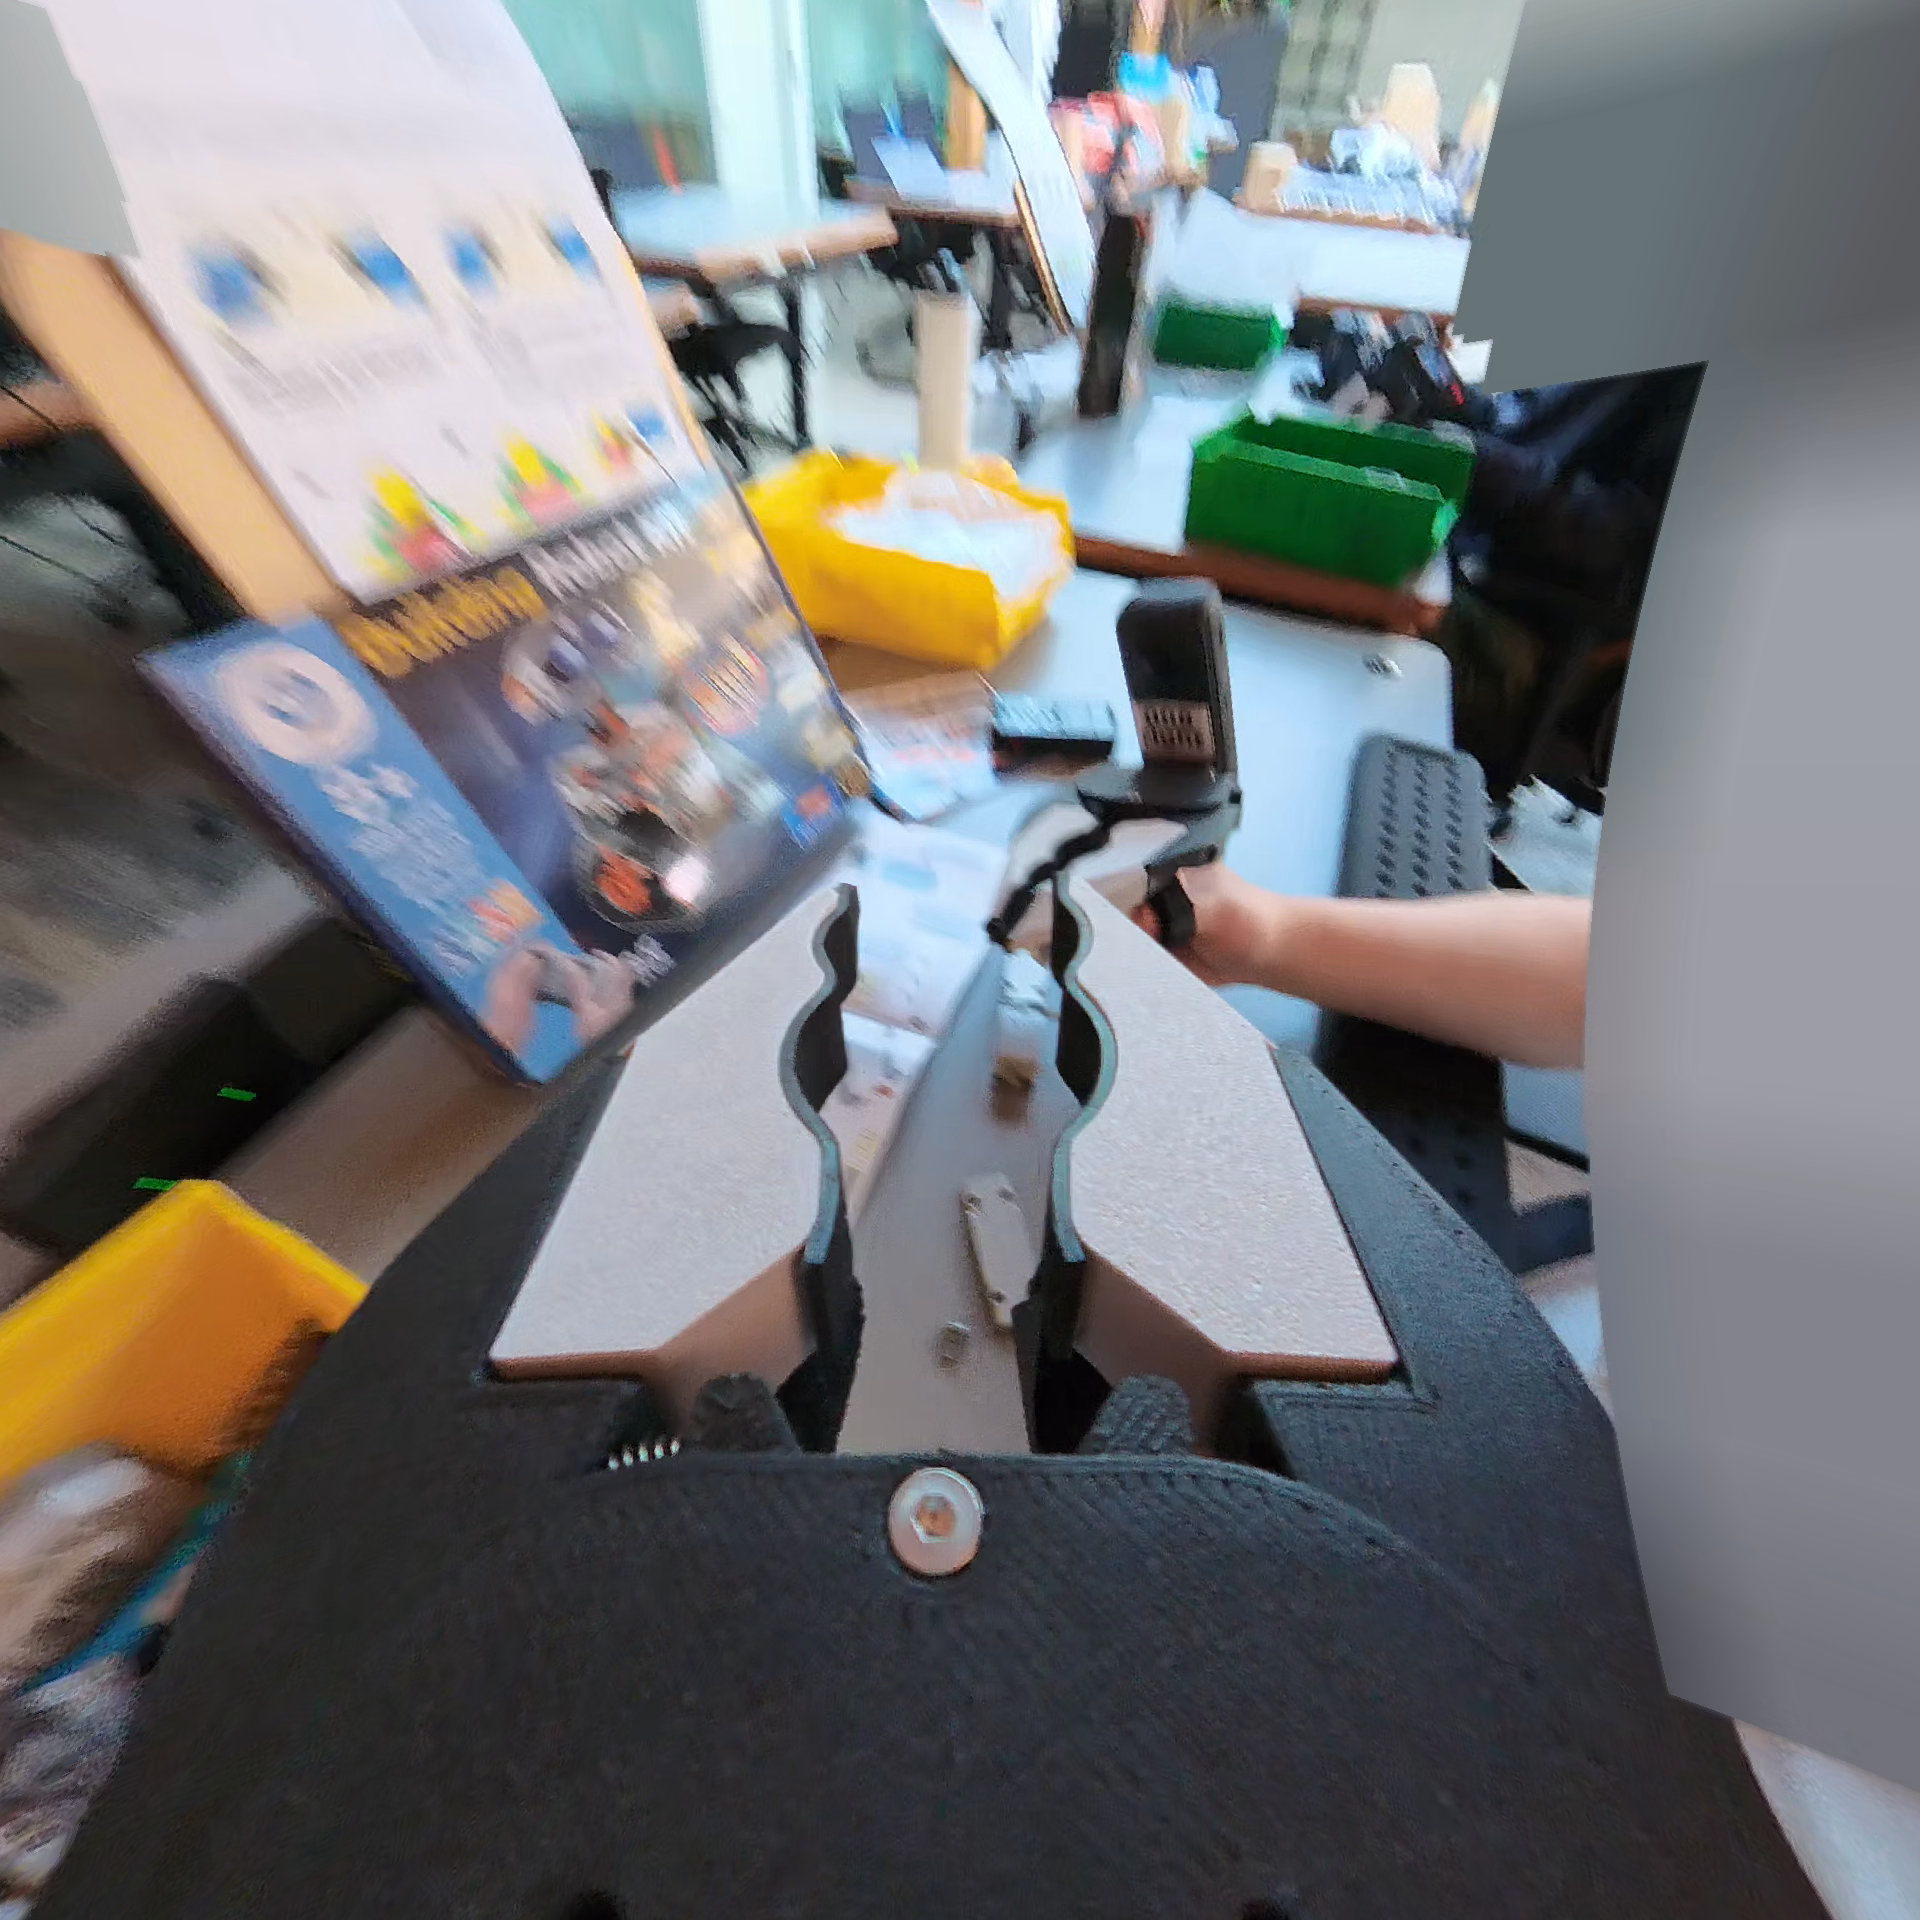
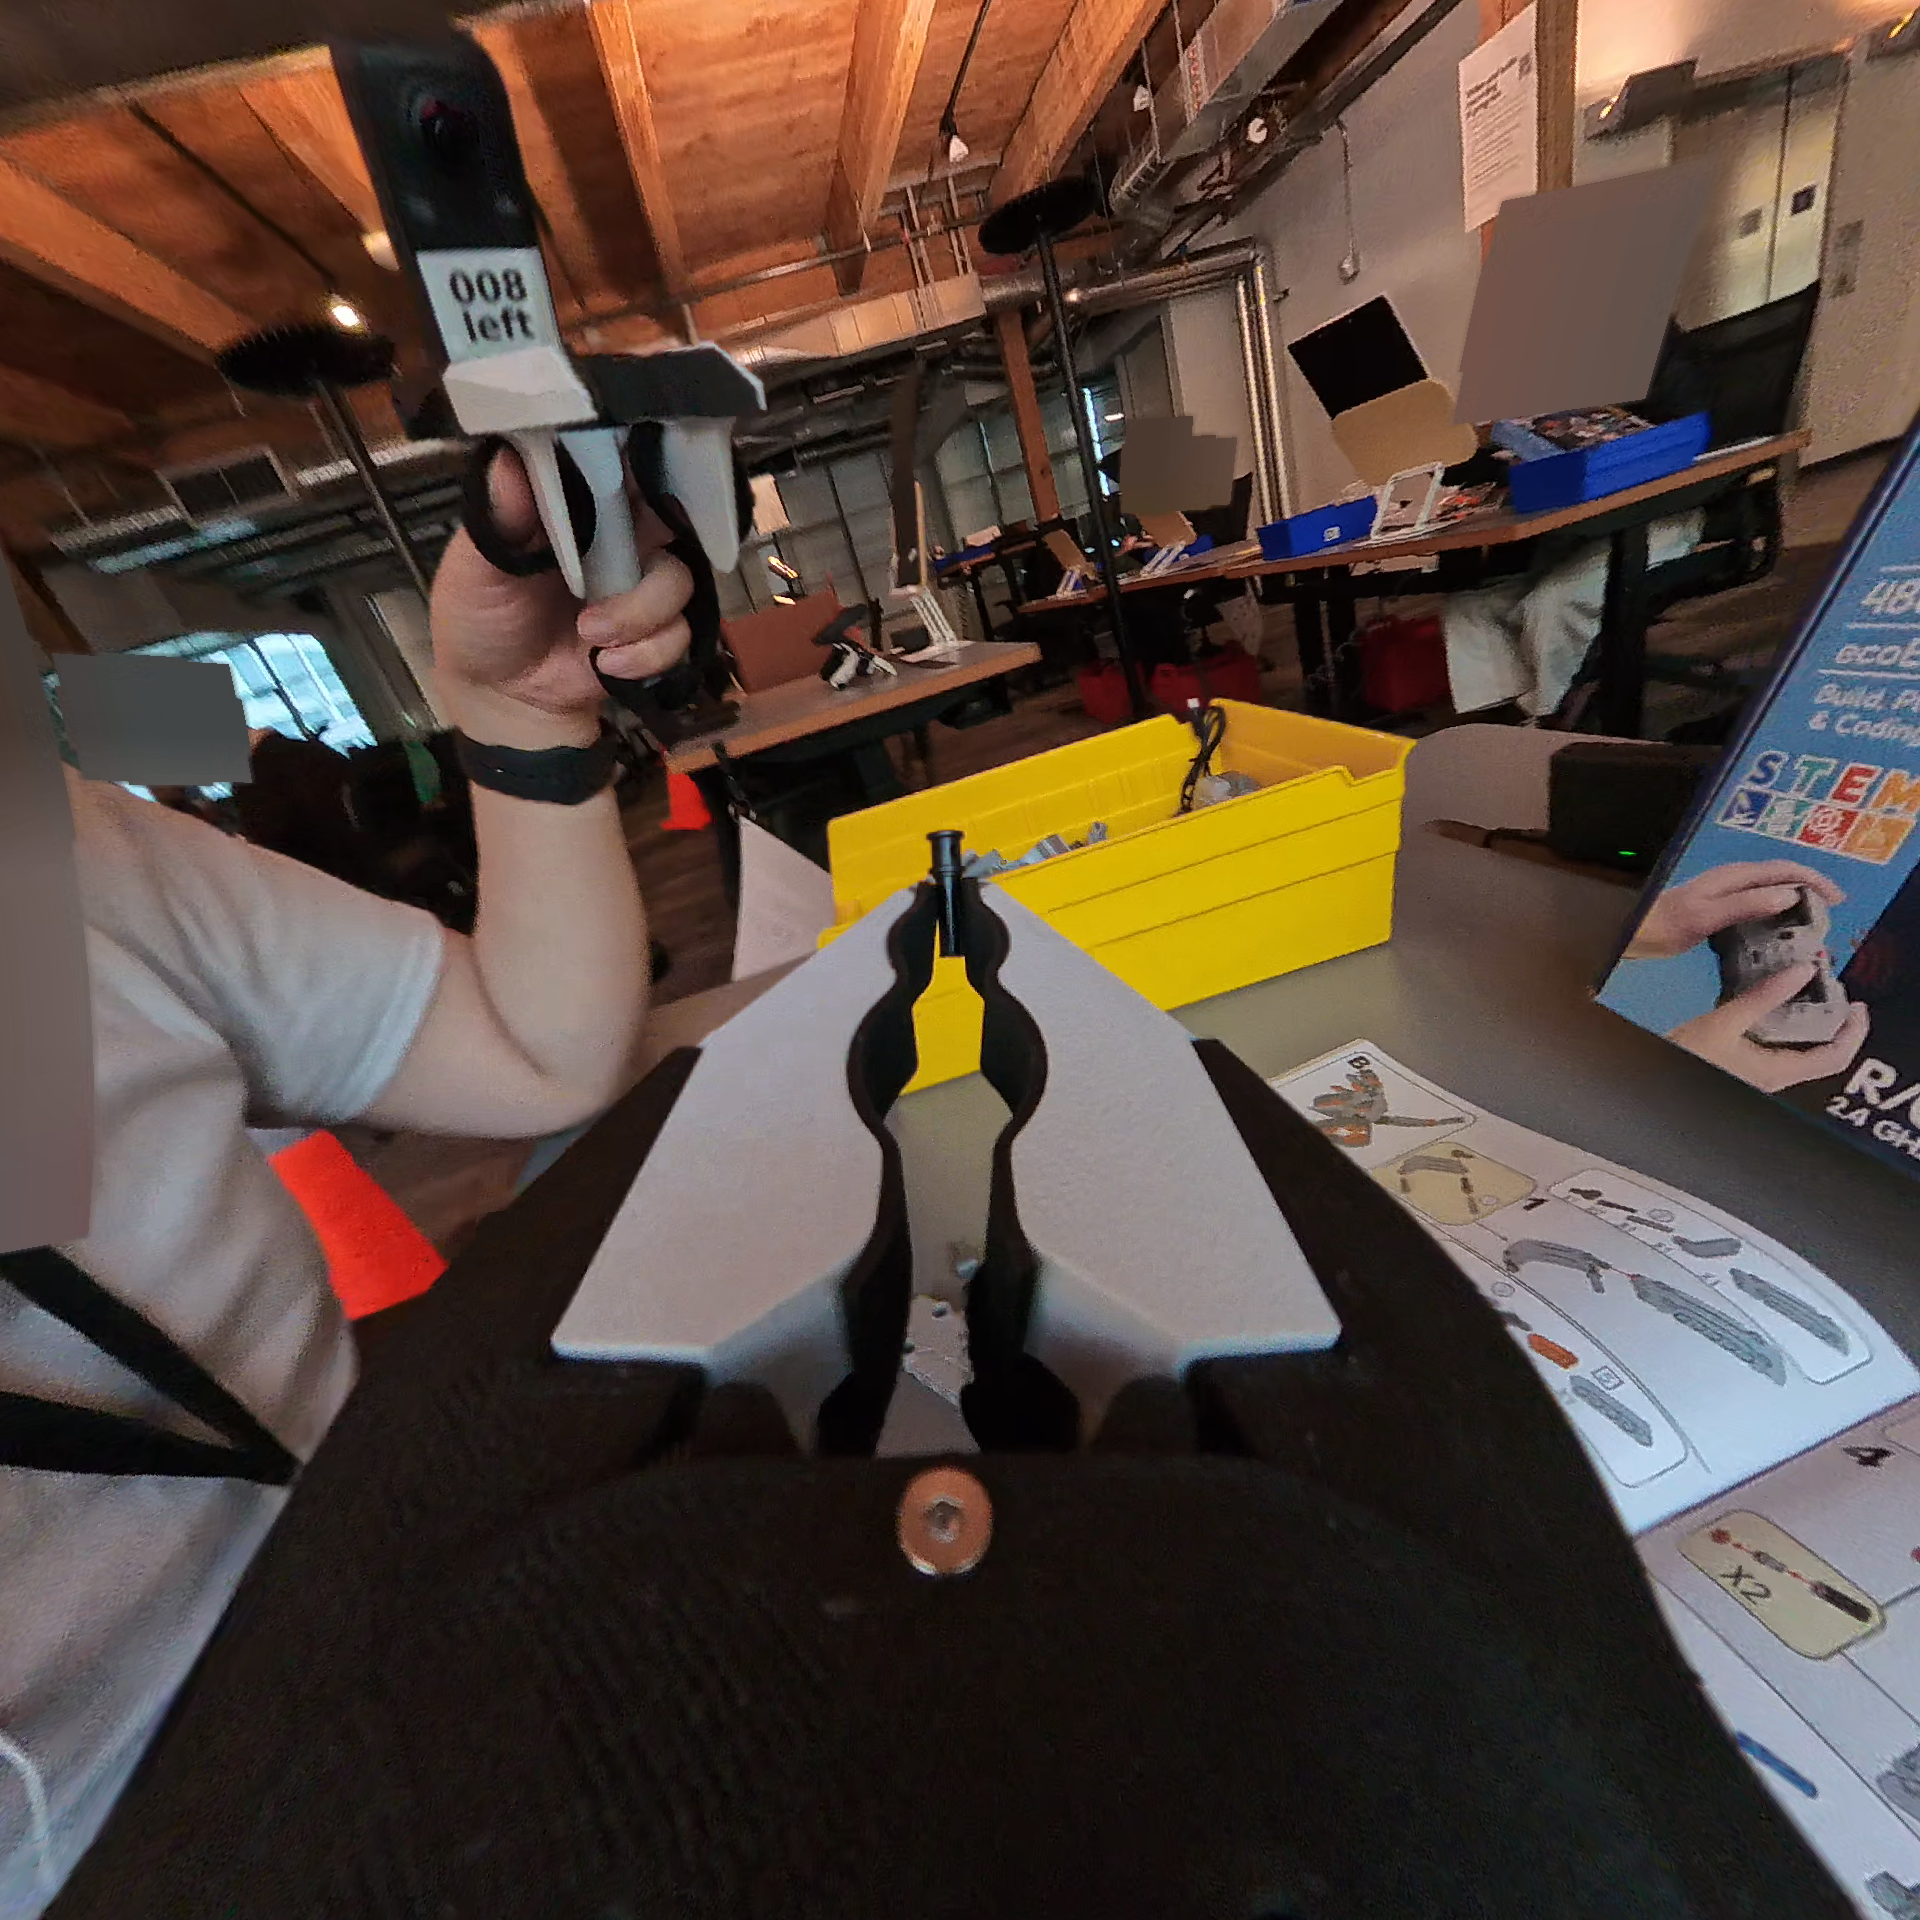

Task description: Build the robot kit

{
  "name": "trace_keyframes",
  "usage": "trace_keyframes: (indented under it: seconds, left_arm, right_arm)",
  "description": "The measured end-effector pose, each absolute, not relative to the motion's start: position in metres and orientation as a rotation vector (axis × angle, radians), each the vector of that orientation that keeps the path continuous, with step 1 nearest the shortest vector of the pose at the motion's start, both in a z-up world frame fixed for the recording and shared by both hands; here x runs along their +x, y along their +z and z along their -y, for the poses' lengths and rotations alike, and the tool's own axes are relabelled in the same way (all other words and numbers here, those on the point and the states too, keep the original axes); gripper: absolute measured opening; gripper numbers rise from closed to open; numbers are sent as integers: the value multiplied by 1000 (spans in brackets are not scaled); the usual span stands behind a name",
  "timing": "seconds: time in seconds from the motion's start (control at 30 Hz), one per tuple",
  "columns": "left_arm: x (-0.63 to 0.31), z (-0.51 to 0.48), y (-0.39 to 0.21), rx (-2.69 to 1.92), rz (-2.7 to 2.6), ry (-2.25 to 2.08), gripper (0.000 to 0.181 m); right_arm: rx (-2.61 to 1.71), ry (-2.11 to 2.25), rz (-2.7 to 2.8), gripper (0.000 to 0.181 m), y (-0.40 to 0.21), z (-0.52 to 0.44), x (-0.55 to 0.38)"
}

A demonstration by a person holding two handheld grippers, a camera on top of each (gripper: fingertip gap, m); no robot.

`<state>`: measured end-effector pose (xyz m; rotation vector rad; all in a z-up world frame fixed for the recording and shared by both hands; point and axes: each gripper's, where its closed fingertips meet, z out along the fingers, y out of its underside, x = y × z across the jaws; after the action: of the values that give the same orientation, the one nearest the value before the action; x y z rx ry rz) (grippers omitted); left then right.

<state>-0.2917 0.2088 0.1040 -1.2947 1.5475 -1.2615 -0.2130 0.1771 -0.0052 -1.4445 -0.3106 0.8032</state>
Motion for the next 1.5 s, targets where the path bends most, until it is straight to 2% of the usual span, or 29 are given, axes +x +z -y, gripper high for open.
trace_keyframes:
  seconds: [0.2, 0.43, 0.5, 0.57, 0.67, 0.87, 0.97, 1.07, 1.2, 1.5]
  left_arm:
    - [-270, -178, 17, -1543, -1631, -1412, 27]
    - [-292, -166, -38, -1607, -1309, -1525, 37]
    - [-299, -160, -41, -1632, -1234, -1667, 35]
    - [-305, -153, -38, -1639, -1188, -1855, 25]
    - [-310, -146, -36, -1633, -1182, -1995, 22]
    - [-305, -144, -45, -1645, -1242, -1804, 23]
    - [-306, -140, -53, -1672, -1291, -1706, 6]
    - [-311, -137, -55, -1664, -1301, -1641, 5]
    - [-322, -134, -48, -1646, -1237, -1676, 5]
    - [-341, -122, -44, -1621, -1196, -1647, 5]
  right_arm:
    - [-1581, 592, 449, 3, -35, -177, -237]
    - [-1572, 445, 747, 3, -48, -157, -294]
    - [-1530, 418, 783, 3, -42, -152, -301]
    - [-1496, 389, 803, 3, -37, -148, -304]
    - [-1491, 334, 835, 4, -38, -147, -306]
    - [-1495, 217, 928, 4, -49, -146, -315]
    - [-1512, 144, 969, 3, -56, -148, -317]
    - [-1474, 138, 1000, 4, -55, -144, -322]
    - [-1442, 247, 1000, 16, -49, -136, -328]
    - [-1391, 234, 1097, 4, -53, -124, -344]
